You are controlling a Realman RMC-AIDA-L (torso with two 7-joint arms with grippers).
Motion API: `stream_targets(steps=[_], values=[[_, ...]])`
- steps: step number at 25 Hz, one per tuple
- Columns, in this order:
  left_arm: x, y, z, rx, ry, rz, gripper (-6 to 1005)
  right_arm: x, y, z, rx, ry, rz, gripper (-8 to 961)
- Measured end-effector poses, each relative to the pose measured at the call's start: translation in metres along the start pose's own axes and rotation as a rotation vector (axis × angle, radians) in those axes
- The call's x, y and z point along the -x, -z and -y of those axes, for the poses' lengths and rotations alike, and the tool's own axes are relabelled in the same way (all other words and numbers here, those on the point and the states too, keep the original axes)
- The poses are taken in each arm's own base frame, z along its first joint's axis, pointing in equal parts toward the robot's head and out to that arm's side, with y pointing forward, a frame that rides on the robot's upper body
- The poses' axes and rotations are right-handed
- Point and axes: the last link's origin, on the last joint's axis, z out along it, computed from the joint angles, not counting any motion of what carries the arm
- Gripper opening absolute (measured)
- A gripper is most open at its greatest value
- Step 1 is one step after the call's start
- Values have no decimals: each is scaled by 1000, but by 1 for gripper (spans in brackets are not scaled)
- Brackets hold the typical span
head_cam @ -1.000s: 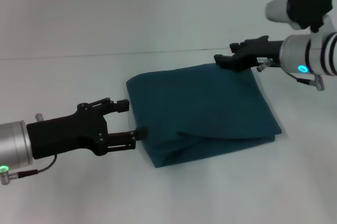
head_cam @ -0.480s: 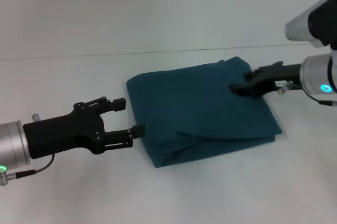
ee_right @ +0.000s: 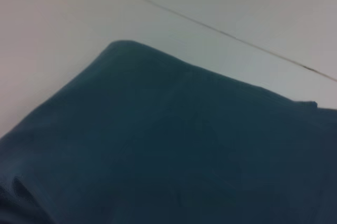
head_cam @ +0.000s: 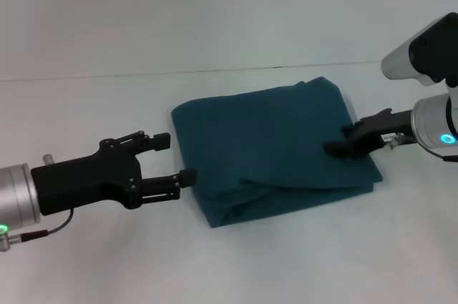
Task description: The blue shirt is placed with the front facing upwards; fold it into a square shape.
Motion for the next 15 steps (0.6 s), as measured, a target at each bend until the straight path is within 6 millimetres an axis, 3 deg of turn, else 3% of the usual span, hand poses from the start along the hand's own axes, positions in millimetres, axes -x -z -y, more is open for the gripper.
stream_targets(steps=[15], values=[[4, 2, -2, 1, 9, 1, 876, -27, 2, 11, -53, -30, -80, 601]])
